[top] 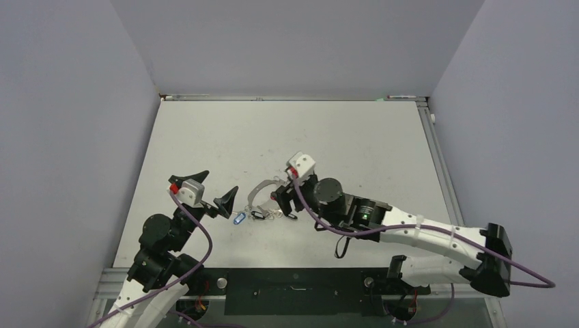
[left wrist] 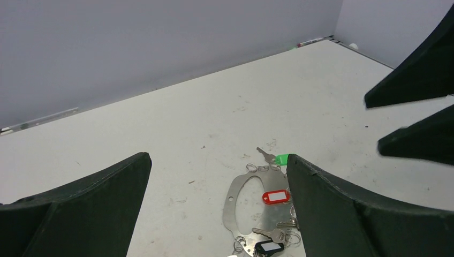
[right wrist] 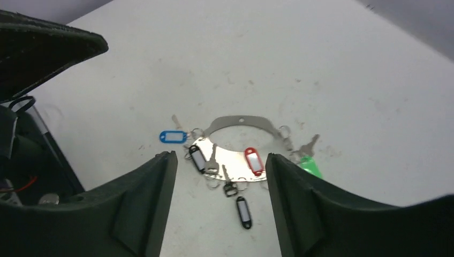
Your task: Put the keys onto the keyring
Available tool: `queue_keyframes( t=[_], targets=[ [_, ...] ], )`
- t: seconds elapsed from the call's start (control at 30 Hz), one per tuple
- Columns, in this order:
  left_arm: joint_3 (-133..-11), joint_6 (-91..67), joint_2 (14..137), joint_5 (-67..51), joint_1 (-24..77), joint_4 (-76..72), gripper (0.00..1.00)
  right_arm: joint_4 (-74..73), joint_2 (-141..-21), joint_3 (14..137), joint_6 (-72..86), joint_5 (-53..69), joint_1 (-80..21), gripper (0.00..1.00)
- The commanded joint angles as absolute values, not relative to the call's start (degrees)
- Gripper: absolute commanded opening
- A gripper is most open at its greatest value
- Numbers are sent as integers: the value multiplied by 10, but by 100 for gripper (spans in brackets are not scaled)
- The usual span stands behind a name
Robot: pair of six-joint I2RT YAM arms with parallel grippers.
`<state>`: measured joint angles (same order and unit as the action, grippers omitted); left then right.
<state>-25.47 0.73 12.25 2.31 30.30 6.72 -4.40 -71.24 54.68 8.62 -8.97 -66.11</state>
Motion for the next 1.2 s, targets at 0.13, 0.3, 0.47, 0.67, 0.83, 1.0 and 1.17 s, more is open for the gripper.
queue_keyframes(
  t=[0.13,0.3,0.47,0.67,0.83,1.0,1.17],
  targets=[
    [-280,9,115,18,301,57,96,105,-509,419,90,-313,-658,78],
    [-280,9,112,20,301,57,96,62,-441,391,153,-447,-657,78],
    [-280,9,109,22,301,56,96,36,-407,350,205,-563,-657,79],
    [-277,8,102,42,301,56,96,95,-405,291,205,-639,-652,80],
    [-276,8,100,50,301,57,96,68,-434,315,203,-691,-647,80],
    [-276,8,103,50,301,56,96,25,-451,324,225,-690,-646,81],
    [-276,8,109,46,301,55,96,-41,-461,314,299,-720,-646,82]
  ],
)
